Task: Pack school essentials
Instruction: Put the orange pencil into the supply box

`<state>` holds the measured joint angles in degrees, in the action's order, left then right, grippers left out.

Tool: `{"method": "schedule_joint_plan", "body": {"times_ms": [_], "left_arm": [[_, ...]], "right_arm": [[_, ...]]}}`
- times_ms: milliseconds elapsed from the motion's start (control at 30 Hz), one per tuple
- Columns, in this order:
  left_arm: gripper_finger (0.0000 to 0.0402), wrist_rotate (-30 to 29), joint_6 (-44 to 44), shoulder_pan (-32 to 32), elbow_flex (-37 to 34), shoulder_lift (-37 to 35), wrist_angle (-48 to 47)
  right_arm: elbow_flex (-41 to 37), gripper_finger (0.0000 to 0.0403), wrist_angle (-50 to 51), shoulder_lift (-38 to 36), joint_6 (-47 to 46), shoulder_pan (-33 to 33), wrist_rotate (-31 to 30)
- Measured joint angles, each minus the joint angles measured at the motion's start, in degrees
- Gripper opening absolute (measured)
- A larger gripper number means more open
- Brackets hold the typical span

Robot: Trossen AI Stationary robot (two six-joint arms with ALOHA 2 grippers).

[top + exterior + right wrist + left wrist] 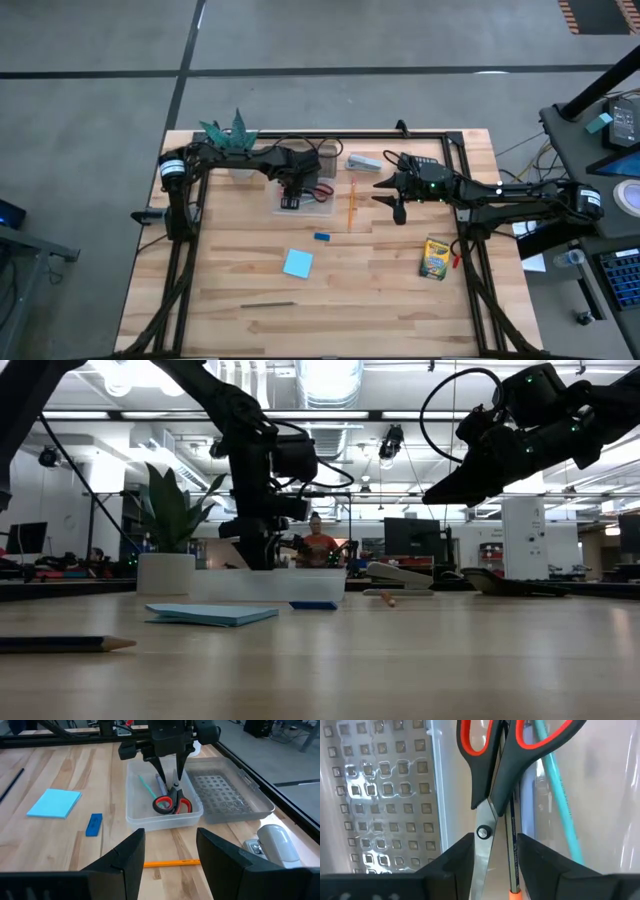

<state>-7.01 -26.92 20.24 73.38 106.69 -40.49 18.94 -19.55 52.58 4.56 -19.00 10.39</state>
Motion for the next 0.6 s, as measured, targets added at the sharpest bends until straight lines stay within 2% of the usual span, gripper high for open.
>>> {"method": "schedule_joint_plan", "body": {"times_ms": [200, 400, 500, 600], "left_arm": [[0.0131, -0.4, 1.1, -1.2, 0.0, -2.2, -1.5], [0.0132, -0.6, 4.5, -4.5, 0.0, -9.6, -1.4], [0.0132, -0.6, 7.1, -6.5, -1.7, -14.8, 3.5], [0.0132, -0.5, 8.6, -8.9, -6.1, -20.4, 13.3]], "right_arm": [[0.0, 0.0166, 0.0, 0.0, 0.0, 0.0, 0.0], [0.0, 0.0166, 0.0, 0.0, -0.4, 0.0, 0.0], [0.0, 0.0166, -0.2, 0.0, -2.5, 0.0, -0.1], [0.0, 0.0166, -0.8, 0.0, -5.8, 0.0, -0.1]]}}
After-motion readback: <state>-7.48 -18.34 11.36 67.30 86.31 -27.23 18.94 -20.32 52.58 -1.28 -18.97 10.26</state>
